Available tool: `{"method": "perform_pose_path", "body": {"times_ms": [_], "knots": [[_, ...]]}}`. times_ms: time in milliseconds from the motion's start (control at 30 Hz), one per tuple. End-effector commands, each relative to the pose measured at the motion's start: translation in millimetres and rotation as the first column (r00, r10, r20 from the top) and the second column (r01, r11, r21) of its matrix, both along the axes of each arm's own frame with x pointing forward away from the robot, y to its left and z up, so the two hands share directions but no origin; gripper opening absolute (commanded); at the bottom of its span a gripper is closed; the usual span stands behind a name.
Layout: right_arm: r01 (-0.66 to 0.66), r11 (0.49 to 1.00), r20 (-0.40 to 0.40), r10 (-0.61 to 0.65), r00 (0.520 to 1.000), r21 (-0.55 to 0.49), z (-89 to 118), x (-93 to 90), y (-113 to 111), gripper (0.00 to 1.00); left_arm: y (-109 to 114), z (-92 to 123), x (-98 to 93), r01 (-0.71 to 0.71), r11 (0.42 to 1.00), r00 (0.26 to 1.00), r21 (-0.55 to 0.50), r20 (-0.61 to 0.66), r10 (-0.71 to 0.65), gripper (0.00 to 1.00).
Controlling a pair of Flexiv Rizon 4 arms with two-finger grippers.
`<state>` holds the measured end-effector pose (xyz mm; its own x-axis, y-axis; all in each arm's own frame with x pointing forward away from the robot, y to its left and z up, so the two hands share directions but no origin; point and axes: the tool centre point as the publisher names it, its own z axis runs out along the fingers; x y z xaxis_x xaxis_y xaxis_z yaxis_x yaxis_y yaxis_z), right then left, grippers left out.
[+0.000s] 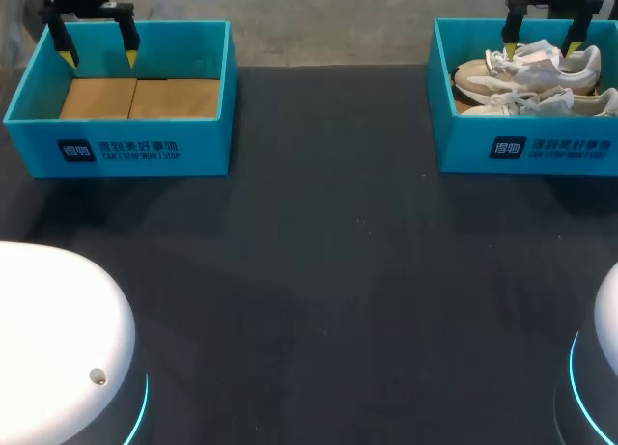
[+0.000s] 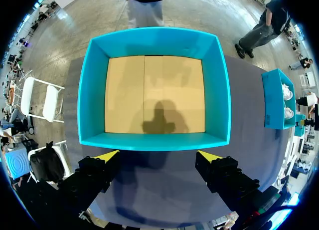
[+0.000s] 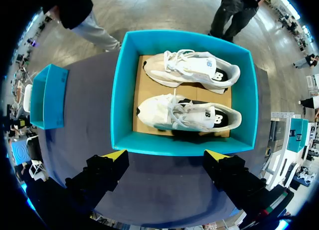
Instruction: Take the shoe out of the shoebox, open the shoe tongue, remove and reinsert the insole, then place the shoe into the shoebox
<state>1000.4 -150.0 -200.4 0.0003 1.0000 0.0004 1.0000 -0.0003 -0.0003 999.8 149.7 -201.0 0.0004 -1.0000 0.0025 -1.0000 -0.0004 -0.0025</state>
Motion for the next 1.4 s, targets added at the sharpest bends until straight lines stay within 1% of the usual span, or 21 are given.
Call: {"method": "perform_pose_path", "body": {"times_ms": [33, 400, 433, 500, 567, 633, 933, 1067, 1267, 1400], "knots": [[0.000, 1.000, 0.000, 0.000, 1.000, 0.000, 0.1, -0.1, 0.1, 1.00, 0.0, 0.5, 0.0, 0.000, 1.000, 1.000, 0.001, -0.001, 0.000, 1.00], [0.004, 1.000, -0.002, -0.004, 1.000, -0.006, -1.9, 1.8, 0.2, 1.00, 0.0, 0.5, 0.0, 0.000, 1.000, 1.000, 0.001, -0.001, 0.000, 1.00], [0.038, 0.999, 0.009, -0.038, 0.999, -0.005, -3.9, 5.0, -5.6, 1.00, 0.0, 0.5, 0.0, 0.000, 1.000, 1.000, 0.001, -0.001, 0.000, 1.00], [0.056, 0.998, 0.011, -0.056, 0.998, 0.001, -4.3, 6.6, -12.3, 1.00, 0.0, 0.5, 0.0, 0.000, 1.000, 1.000, 0.001, -0.001, 0.000, 1.00], [0.077, 0.997, 0.024, -0.077, 0.997, -0.014, -5.1, 7.3, -20.4, 1.00, 0.0, 0.5, 0.0, 0.000, 1.000, 1.000, 0.001, -0.001, 0.000, 1.00], [0.105, 0.994, 0.035, -0.105, 0.994, -0.008, -7.6, 8.1, -31.9, 1.00, 0.0, 0.5, 0.0, 0.000, 1.000, 1.000, 0.001, -0.001, 0.000, 1.00], [0.157, 0.986, 0.075, -0.152, 0.986, -0.062, -24.0, 10.1, -95.4, 1.00, 0.0, 0.5, 0.0, 0.000, 1.000, 1.000, 0.001, -0.001, 0.000, 1.00], [0.181, 0.979, 0.073, -0.175, 0.982, -0.097, -33.7, 10.2, -120.5, 1.00, 0.0, 0.5, 0.0, 0.000, 1.000, 1.000, 0.001, -0.001, 0.000, 1.00], [0.203, 0.972, 0.073, -0.196, 0.978, -0.117, -46.0, 13.0, -142.5, 1.00, 0.0, 0.5, 0.0, 0.000, 1.000, 1.000, 0.001, -0.001, 0.000, 1.00], [0.214, 0.970, 0.103, -0.204, 0.974, -0.111, -54.6, 16.7, -152.8, 1.00, 0.0, 0.5, 0.0, 0.000, 1.000, 1.000, 0.001, -0.001, 0.000, 1.00]]}}
